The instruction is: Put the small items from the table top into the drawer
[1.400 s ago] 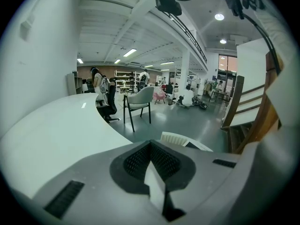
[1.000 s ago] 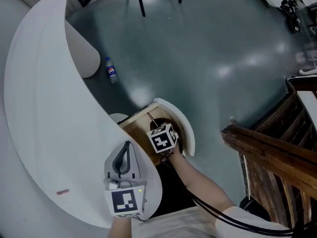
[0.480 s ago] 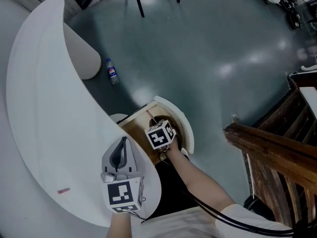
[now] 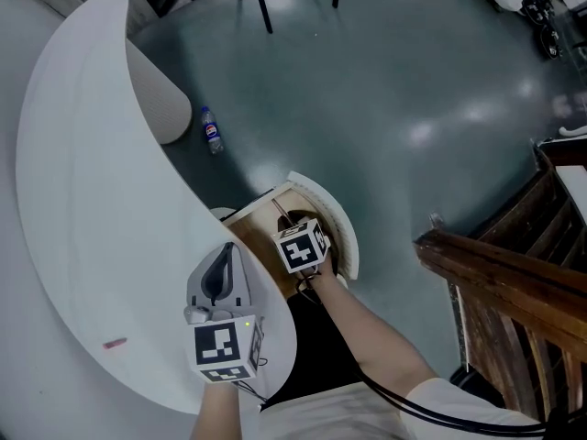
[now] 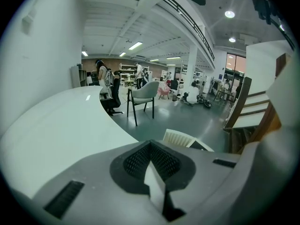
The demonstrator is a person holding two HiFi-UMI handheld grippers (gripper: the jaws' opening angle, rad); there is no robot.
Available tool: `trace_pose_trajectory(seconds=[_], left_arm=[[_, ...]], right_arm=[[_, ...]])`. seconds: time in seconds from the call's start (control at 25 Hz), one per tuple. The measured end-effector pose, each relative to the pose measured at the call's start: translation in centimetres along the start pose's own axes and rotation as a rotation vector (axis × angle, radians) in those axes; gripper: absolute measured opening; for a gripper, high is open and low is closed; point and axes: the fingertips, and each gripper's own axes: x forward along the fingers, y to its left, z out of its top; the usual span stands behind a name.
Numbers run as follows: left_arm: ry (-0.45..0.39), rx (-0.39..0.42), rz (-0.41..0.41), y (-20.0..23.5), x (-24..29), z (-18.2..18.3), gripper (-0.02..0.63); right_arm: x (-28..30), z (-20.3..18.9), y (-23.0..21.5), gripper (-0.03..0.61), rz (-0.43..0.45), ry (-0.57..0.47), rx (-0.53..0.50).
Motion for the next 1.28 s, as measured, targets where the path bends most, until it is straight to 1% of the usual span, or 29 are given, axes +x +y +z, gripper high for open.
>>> trace_pose_trajectory(seconds=[0.16, 0.24, 0.28, 0.36, 0.44, 0.6, 0.72, 0.84, 1.0, 1.28], left_arm=[[-0.02, -0.045, -0.006, 0.4, -0.3, 0.3, 0.02], [-0.059, -0.085, -0.012, 0.7, -1.2, 0.9, 0.02], [-0.084, -0.093, -0.005, 0.9, -1.9, 1.5, 0.02], [-0.12, -0.082, 0.027, 1.1, -3.4, 2.4, 0.02], [-0.138, -0.07, 0.059, 0.9, -4.9, 3.1, 0.02], [-0.178, -0.081, 0.11, -0.2, -8.4, 4.7, 0.02], [-0.203, -0.093, 0.134, -1.8, -11.2, 5.7, 0.02], [-0.227, -0.086, 0.152, -3.4, -14.3, 6.7, 0.02], [-0.284, -0.079, 0.185, -4.6, -18.3, 8.4, 0.02], [-0.322, -0.058, 0.254, -6.6, -24.9, 9.1, 0.02]], right_arm=[[-2.9, 1.7, 1.1, 0.061, 0.026, -0.06, -0.007], [-4.9, 2.8, 1.9, 0.061, 0.047, -0.101, -0.022], [-6.0, 3.5, 2.3, 0.061, 0.056, -0.129, -0.028], [-8.6, 5.0, 2.8, 0.061, 0.069, -0.19, -0.036], [-11.6, 6.4, 3.2, 0.061, 0.083, -0.245, -0.044], [-17.6, 8.1, 3.9, 0.061, 0.102, -0.316, -0.086], [-22.3, 8.2, 4.5, 0.061, 0.119, -0.351, -0.122], [-27.2, 7.9, 5.4, 0.061, 0.136, -0.389, -0.152], [-32.1, 7.8, 6.5, 0.061, 0.16, -0.436, -0.176], [-40.0, 7.7, 9.4, 0.061, 0.212, -0.52, -0.247]])
